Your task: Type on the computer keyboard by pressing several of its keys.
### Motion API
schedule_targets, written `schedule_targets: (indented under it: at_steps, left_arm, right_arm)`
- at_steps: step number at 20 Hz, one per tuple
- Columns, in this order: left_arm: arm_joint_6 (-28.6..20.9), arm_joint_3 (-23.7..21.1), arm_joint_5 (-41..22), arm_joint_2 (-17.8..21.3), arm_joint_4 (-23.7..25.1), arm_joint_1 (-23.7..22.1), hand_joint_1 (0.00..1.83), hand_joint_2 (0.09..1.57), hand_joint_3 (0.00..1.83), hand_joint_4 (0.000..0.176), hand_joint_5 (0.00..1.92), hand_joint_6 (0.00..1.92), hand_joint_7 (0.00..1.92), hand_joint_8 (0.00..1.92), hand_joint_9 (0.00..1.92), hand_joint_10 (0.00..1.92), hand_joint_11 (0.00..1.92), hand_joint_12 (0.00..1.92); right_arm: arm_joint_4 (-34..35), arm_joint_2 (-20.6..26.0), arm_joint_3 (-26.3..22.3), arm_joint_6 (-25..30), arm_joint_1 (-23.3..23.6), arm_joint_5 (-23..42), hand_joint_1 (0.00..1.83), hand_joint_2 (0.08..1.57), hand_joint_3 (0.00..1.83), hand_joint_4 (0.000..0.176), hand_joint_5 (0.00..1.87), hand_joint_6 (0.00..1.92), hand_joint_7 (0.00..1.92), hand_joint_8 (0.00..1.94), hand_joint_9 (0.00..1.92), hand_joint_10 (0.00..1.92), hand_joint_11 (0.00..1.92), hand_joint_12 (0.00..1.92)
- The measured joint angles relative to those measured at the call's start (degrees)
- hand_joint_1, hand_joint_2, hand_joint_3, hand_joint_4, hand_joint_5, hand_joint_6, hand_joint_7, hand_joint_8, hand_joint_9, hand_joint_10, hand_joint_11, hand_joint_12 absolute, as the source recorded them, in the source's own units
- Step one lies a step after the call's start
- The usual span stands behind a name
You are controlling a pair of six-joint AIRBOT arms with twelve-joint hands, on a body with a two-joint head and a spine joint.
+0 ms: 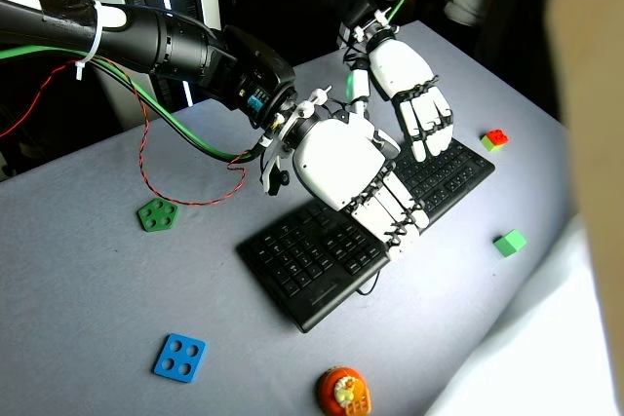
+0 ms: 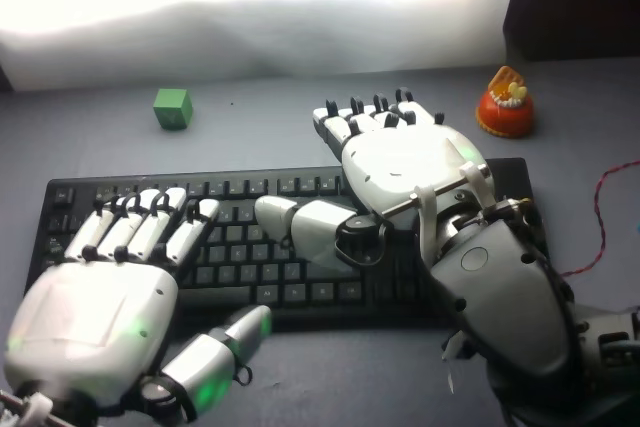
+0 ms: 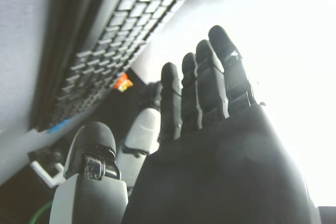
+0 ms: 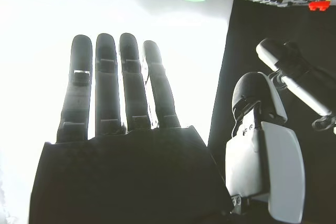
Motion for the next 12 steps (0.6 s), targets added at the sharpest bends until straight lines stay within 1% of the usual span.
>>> schedule_targets:
  at_steps: [1, 2, 4, 5, 6, 8, 10, 11, 12]
  left_arm:
    - [-0.7, 1.05, -1.09, -1.75, 0.52, 0.46, 0.0, 1.25, 0.0, 0.019, 0.08, 0.01, 0.04, 0.0, 0.01, 0.01, 0.0, 0.09]
    - [-0.81, 1.64, -1.42, -2.71, 0.72, 0.72, 0.01, 1.24, 0.0, 0.01, 0.08, 0.0, 0.02, 0.0, 0.0, 0.0, 0.0, 0.02]
    - [-1.4, 3.65, -2.38, -4.63, 1.36, 0.85, 0.01, 1.24, 0.0, 0.009, 0.06, 0.0, 0.0, 0.0, 0.0, 0.0, 0.0, 0.0]
    - [-1.75, 4.26, -3.08, -5.09, 1.73, 0.96, 0.01, 1.24, 0.0, 0.002, 0.05, 0.0, 0.01, 0.0, 0.0, 0.0, 0.0, 0.0]
    - [-2.25, 5.31, -4.2, -5.99, 2.51, 1.44, 0.01, 1.24, 0.0, 0.002, 0.04, 0.0, 0.01, 0.0, 0.0, 0.0, 0.0, 0.0]
    - [-3.1, 6.97, -4.55, -7.02, 1.92, 1.79, 0.0, 1.24, 0.0, 0.0, 0.05, 0.0, 0.01, 0.0, 0.0, 0.0, 0.0, 0.0]
    - [-3.54, 8.39, -4.72, -7.54, 1.84, 2.51, 0.0, 1.25, 0.0, 0.0, 0.06, 0.01, 0.01, 0.0, 0.0, 0.0, 0.0, 0.0]
    - [-4.0, 9.38, -5.05, -7.89, 2.14, 3.04, 0.0, 1.25, 0.0, 0.006, 0.04, 0.0, 0.0, 0.0, 0.0, 0.0, 0.0, 0.0]
    - [-4.39, 9.79, -5.22, -8.13, 2.08, 3.21, 0.0, 1.25, 0.0, 0.005, 0.04, 0.0, 0.01, 0.0, 0.0, 0.0, 0.0, 0.0]
  right_arm:
    - [1.68, -0.35, 0.0, -0.15, -0.02, 0.22, 0.0, 1.07, 0.0, 0.0, 0.11, 0.0, 0.14, 0.0, 0.13, 0.0, 0.0, 0.38]
    - [2.1, -0.61, 0.0, 0.13, -0.02, 0.22, 0.0, 1.07, 0.0, 0.0, 0.11, 0.0, 0.14, 0.0, 0.12, 0.0, 0.0, 0.37]
    - [1.09, -1.9, 0.5, 1.51, 0.04, 0.87, 0.0, 1.07, 0.0, 0.0, 0.1, 0.0, 0.13, 0.0, 0.11, 0.0, 0.0, 0.31]
    - [1.03, -2.4, 0.59, 1.4, 0.04, 1.14, 0.0, 1.07, 0.0, 0.0, 0.11, 0.0, 0.13, 0.0, 0.12, 0.0, 0.0, 0.29]
    - [1.11, -3.06, 0.57, 1.14, 0.02, 1.01, 0.0, 1.07, 0.0, 0.0, 0.12, 0.0, 0.14, 0.0, 0.13, 0.01, 0.0, 0.33]
    - [1.33, -3.56, 0.63, 0.98, -0.02, 0.61, 0.0, 1.07, 0.0, 0.0, 0.11, 0.0, 0.14, 0.0, 0.13, 0.0, 0.0, 0.33]
    - [0.59, -3.69, 0.98, 0.9, -0.46, 0.81, 0.0, 1.07, 0.0, 0.0, 0.11, 0.01, 0.14, 0.01, 0.13, 0.0, 0.0, 0.28]
    - [1.36, -3.85, 1.42, 0.92, -0.66, 0.98, 0.0, 1.08, 0.0, 0.0, 0.11, 0.01, 0.15, 0.01, 0.14, 0.01, 0.0, 0.28]
    - [1.31, -3.85, 1.42, 0.83, -0.81, 1.14, 0.0, 1.08, 0.0, 0.0, 0.12, 0.01, 0.16, 0.01, 0.14, 0.01, 0.0, 0.29]
